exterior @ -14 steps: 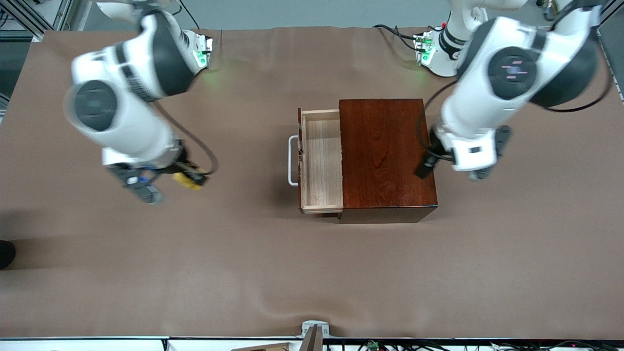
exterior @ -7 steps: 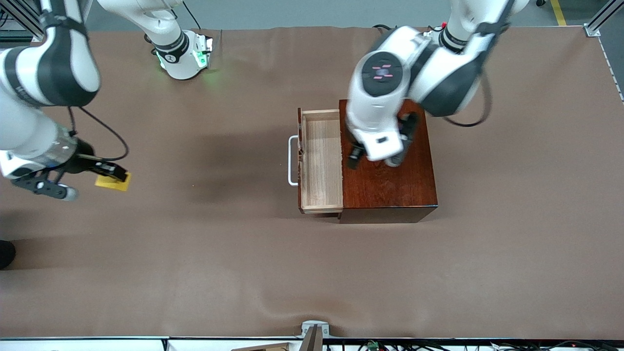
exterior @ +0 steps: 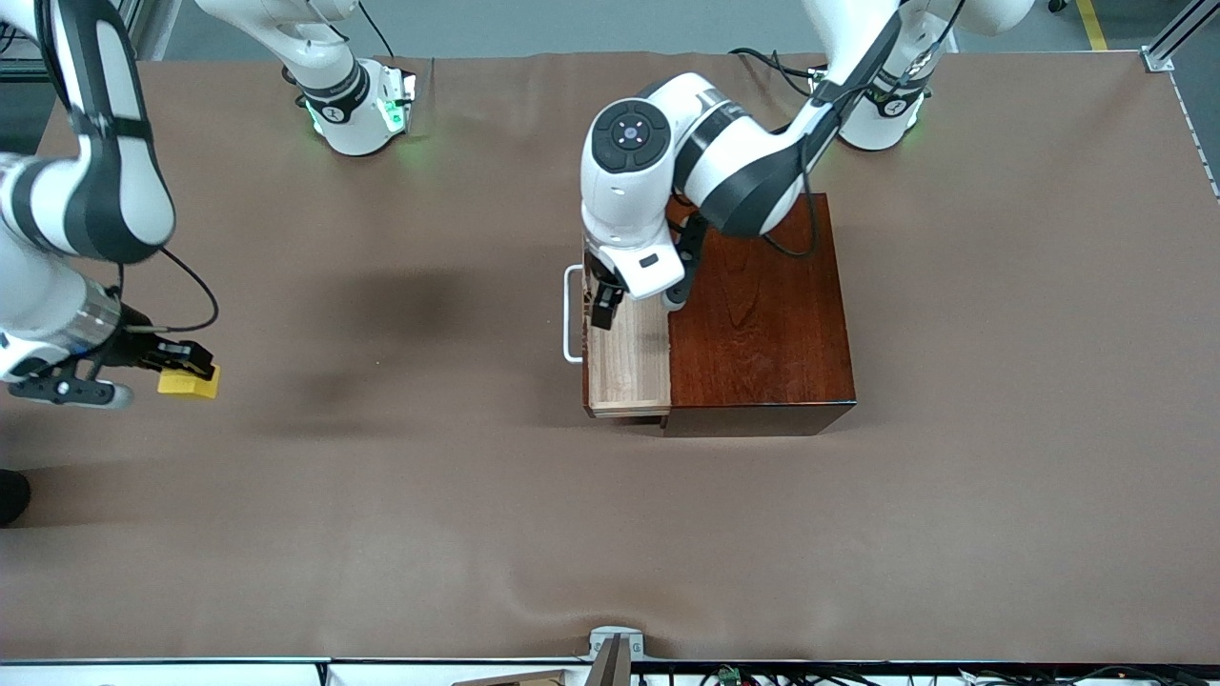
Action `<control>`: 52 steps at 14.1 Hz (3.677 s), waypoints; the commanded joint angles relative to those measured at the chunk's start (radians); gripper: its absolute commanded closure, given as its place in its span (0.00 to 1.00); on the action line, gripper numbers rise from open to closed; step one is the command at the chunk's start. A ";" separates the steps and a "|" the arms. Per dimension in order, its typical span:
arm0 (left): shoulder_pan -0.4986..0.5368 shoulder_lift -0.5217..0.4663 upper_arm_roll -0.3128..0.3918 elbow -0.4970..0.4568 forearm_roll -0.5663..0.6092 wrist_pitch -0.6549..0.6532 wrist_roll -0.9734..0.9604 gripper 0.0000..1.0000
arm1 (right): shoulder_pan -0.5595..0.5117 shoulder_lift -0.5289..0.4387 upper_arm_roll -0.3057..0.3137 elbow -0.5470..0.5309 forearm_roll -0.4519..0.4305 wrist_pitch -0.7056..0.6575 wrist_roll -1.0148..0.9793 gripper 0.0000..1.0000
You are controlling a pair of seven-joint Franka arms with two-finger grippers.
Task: Open drawer, take yellow block, close drawer
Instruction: 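Set the cube on the table while the left gripper pushes the drawer, then push the drawer shut with the left gripper while the right gripper withdraws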
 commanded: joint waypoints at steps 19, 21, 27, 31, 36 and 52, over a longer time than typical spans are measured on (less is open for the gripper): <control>-0.093 0.184 0.026 0.074 0.020 0.168 -0.320 0.00 | -0.115 0.151 0.024 -0.162 -0.005 0.200 -0.100 0.00; -0.100 0.183 0.026 0.071 0.021 0.166 -0.322 0.00 | -0.110 0.149 0.028 -0.003 -0.005 -0.049 -0.097 0.00; -0.107 0.174 0.034 0.069 0.069 0.029 -0.330 0.00 | -0.069 0.128 0.033 0.330 -0.005 -0.406 -0.102 0.00; -0.113 0.174 0.034 0.067 0.145 -0.041 -0.333 0.00 | -0.003 0.040 0.031 0.363 -0.004 -0.471 -0.094 0.00; -0.102 0.158 0.046 0.069 0.189 -0.113 -0.334 0.00 | 0.034 -0.118 0.033 0.363 -0.008 -0.569 0.001 0.00; -0.097 0.169 0.107 0.051 0.330 -0.334 -0.365 0.00 | 0.002 -0.218 0.105 0.380 -0.018 -0.566 0.087 0.00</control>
